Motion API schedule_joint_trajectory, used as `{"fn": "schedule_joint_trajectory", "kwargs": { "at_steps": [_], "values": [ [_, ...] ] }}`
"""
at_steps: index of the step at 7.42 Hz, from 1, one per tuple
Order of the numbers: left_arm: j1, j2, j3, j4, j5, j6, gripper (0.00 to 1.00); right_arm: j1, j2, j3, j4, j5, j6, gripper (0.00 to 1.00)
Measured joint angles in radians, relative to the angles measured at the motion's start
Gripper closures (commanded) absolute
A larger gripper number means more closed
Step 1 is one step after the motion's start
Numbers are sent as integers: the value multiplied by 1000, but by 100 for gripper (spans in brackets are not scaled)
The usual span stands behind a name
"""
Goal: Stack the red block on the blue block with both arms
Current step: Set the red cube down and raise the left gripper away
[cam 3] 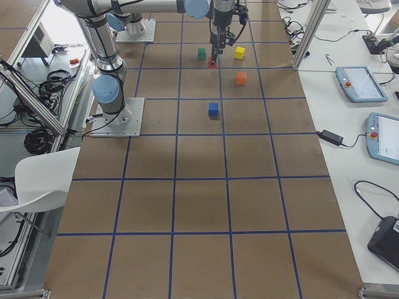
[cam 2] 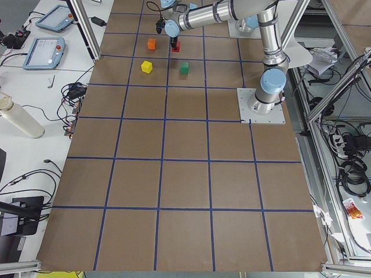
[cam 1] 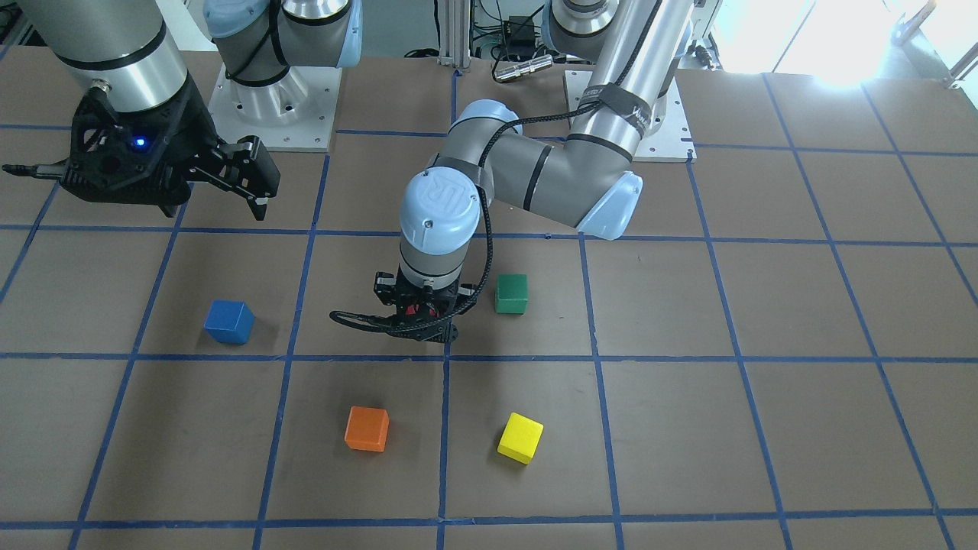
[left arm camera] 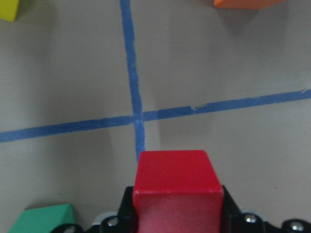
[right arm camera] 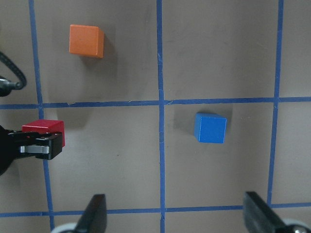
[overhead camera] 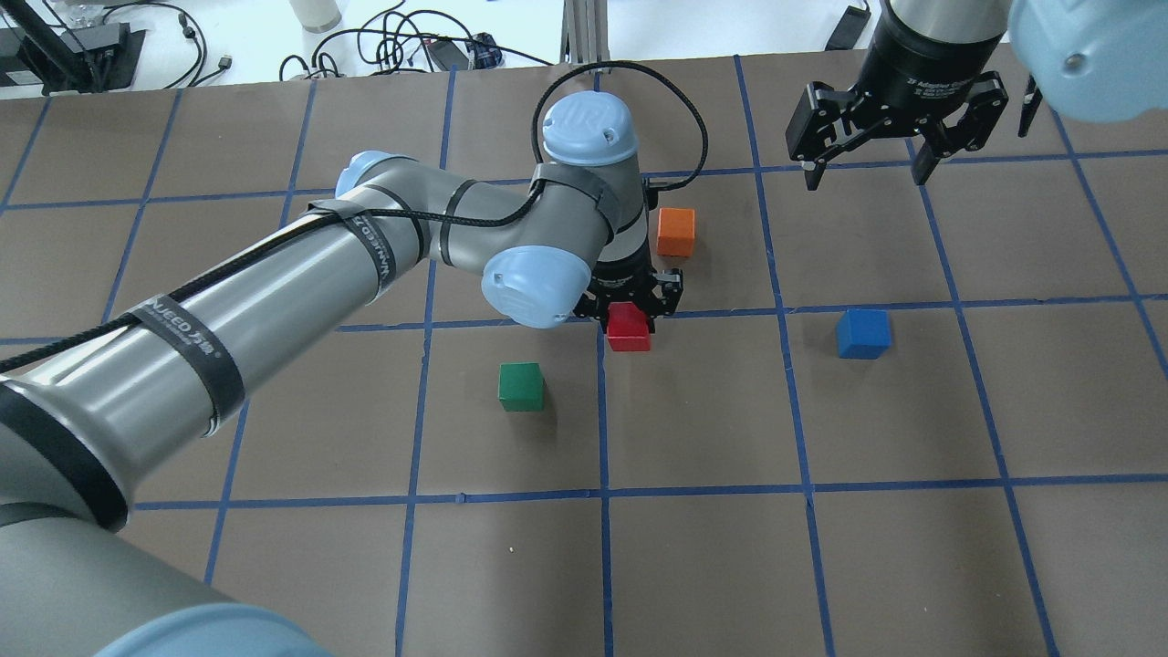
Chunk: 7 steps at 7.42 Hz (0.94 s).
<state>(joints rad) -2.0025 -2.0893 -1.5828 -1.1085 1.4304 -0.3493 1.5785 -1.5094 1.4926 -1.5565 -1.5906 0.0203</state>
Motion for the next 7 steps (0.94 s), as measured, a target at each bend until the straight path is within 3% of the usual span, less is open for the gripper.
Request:
{"fn": "schedule_joint_trajectory", "kwargs": {
  "at_steps": [1,2,3,7],
  "values": [
    [-12,-17,2,4,4,-15,46,0,0,0,0,0,1,0],
    [-17,-33,2,5,8,-21,16,0,0,0,0,0,1,0],
    [-18,-45,3,7,17,-23,0,0,0,0,0,1,0,0],
    [13,-17,7,-3,46,-12,0,-1,0,0,-1,2,0,0]
  ]
}}
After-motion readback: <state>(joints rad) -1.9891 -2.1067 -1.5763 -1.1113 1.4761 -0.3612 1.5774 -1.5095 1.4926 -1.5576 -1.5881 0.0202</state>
